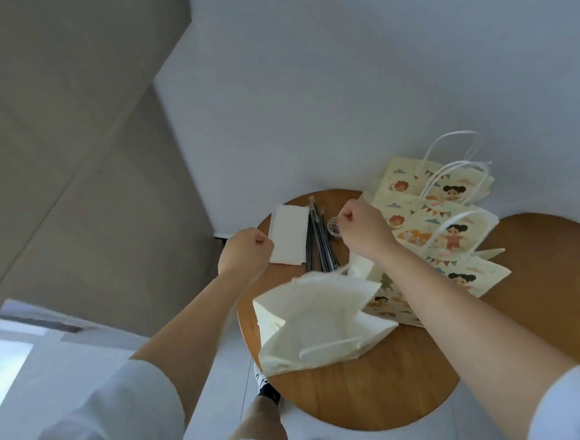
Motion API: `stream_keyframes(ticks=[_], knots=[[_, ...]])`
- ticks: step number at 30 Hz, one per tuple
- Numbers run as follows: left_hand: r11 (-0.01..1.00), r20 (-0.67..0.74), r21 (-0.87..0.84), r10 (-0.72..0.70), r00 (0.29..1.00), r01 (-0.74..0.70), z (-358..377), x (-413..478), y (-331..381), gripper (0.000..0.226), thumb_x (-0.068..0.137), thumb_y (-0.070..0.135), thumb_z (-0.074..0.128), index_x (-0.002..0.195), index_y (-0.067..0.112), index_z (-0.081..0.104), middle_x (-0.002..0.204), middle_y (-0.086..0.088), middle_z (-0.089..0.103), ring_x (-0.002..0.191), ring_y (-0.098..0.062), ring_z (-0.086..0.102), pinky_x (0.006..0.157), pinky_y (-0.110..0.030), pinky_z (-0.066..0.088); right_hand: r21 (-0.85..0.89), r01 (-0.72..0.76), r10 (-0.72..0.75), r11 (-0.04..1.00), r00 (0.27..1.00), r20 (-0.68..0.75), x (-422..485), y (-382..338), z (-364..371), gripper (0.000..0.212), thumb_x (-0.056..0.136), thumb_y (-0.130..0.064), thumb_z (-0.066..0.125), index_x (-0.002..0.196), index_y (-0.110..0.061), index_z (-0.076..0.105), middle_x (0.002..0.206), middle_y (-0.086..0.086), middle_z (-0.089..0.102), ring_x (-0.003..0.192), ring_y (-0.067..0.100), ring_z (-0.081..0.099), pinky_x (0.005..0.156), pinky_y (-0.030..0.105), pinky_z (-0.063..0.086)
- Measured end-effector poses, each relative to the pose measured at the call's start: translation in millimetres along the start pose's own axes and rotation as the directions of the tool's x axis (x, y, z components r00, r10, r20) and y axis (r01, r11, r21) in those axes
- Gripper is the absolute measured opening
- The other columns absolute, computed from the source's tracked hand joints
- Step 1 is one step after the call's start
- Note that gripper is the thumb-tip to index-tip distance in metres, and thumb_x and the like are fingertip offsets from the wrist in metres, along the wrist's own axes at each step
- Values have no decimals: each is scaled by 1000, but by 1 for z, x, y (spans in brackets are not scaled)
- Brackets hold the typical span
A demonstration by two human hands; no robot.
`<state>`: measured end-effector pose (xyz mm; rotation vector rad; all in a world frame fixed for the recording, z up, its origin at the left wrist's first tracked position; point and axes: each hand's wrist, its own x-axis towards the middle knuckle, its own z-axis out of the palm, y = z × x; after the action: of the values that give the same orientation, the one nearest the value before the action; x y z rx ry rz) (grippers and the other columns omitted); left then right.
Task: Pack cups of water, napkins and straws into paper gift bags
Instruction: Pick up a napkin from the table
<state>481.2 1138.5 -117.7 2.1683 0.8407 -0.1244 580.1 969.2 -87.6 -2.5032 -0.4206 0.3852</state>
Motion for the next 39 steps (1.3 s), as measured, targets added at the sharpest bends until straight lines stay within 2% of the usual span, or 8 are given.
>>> stream_keyframes(ticks=[3,9,13,17,20,27,34,39], knots=[[997,100,76,-27,995,20,16,50,-2,19,92,23,49,99,16,65,94,1,64,83,-19,61,70,-32,51,-115,-63,88,991,969,230,50,5,23,30,91,-1,35,62,-8,42,68,9,48,58,17,41,58,29,36],[990,209,131,-80,975,53,61,141,-14,26,94,28,55,115,13,61,110,-4,64,89,-16,59,66,-26,46,-227,-296,368,928,825,428,123,40,89,38,88,6,37,55,-12,36,53,5,35,46,15,34,41,24,26],[990,291,89,-130,948,108,88,176,-21,41,94,17,55,134,11,46,125,-8,55,108,-21,54,85,-26,44,-214,-436,486,874,790,373,139,68,126,32,88,0,43,59,-11,36,55,4,38,47,16,39,42,24,28],[986,284,35,-165,945,162,108,198,-35,58,92,16,59,144,16,33,134,-7,50,118,-23,51,95,-32,44,-223,-485,533,845,793,295,139,84,151,7,94,-15,50,91,-10,47,81,3,54,77,21,58,62,27,42],[975,268,68,-224,937,214,117,206,-40,56,89,21,65,136,10,35,129,-10,51,115,-25,53,92,-34,47,-320,-451,537,833,799,272,139,93,160,26,95,-22,52,115,-7,47,106,8,60,100,24,62,73,28,46],[962,273,112,-270,924,248,130,215,-50,55,85,28,69,129,10,41,126,-9,52,112,-25,55,93,-38,51,-385,-484,573,786,804,159,141,101,171,45,94,-26,52,131,-8,34,121,11,49,103,28,59,77,35,48],[975,225,108,-214,951,194,130,211,-46,33,93,19,59,123,11,46,120,-9,56,105,-22,58,88,-30,50,-404,-445,557,799,800,220,137,104,173,19,97,-19,49,112,-9,51,103,7,61,95,24,62,65,28,42],[981,183,115,-174,968,155,128,207,-46,28,95,17,55,121,11,48,119,-7,55,101,-18,55,80,-23,47,-346,-408,506,845,820,269,134,102,171,19,98,-22,44,108,-8,52,87,2,49,91,22,60,66,27,40]])
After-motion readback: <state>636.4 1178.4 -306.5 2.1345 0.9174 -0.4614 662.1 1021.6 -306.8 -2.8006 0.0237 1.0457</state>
